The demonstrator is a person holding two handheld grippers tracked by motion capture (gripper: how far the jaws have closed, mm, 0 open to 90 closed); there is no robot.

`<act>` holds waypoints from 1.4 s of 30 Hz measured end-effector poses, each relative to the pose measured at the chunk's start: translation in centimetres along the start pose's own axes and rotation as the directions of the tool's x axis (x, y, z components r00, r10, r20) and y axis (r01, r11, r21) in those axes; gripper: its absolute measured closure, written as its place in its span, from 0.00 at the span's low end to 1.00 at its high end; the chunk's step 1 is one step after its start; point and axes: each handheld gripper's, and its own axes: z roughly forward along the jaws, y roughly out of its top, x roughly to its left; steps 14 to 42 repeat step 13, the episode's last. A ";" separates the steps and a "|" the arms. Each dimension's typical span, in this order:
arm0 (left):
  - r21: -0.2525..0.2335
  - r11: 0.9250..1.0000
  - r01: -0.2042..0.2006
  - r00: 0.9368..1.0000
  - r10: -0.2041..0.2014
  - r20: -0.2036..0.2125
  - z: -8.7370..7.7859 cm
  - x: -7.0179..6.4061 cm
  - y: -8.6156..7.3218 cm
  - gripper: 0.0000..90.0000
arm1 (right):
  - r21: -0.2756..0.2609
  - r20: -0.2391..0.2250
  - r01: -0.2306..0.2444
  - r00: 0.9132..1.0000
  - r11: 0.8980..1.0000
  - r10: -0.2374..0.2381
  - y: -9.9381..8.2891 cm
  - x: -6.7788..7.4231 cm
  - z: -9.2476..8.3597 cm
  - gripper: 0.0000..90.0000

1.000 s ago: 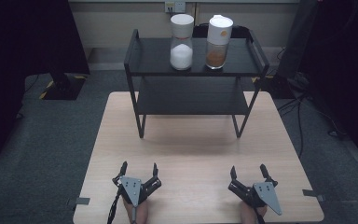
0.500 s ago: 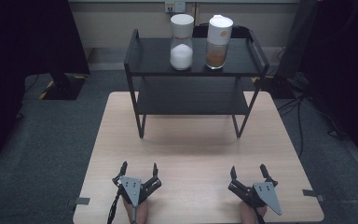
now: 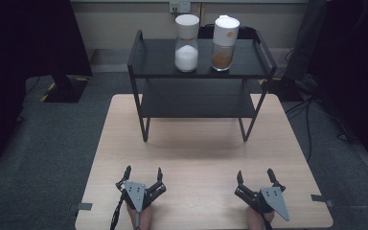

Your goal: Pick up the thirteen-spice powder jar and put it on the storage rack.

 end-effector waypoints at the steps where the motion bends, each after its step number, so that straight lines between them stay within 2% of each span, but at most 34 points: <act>1: 0.000 1.000 0.000 1.000 0.000 0.000 0.0 0.0 0.0 0.00 | 0.000 0.000 0.000 1.000 1.000 0.000 0.0 0.0 0.0 0.00; 10: 0.000 1.000 0.000 1.000 0.000 0.000 0.0 0.0 0.0 0.00 | 0.000 0.000 0.000 1.000 1.000 0.000 0.0 0.0 0.0 0.00; 13: 0.000 1.000 0.001 1.000 -0.001 -0.013 0.0 -0.2 0.0 0.00 | 0.000 -0.001 0.000 1.000 1.000 0.000 0.0 0.0 0.0 0.00; 42: 0.000 1.000 0.001 1.000 -0.001 -0.013 0.0 -0.2 0.0 0.00 | 0.000 -0.001 0.000 1.000 1.000 0.000 0.0 0.0 0.0 0.00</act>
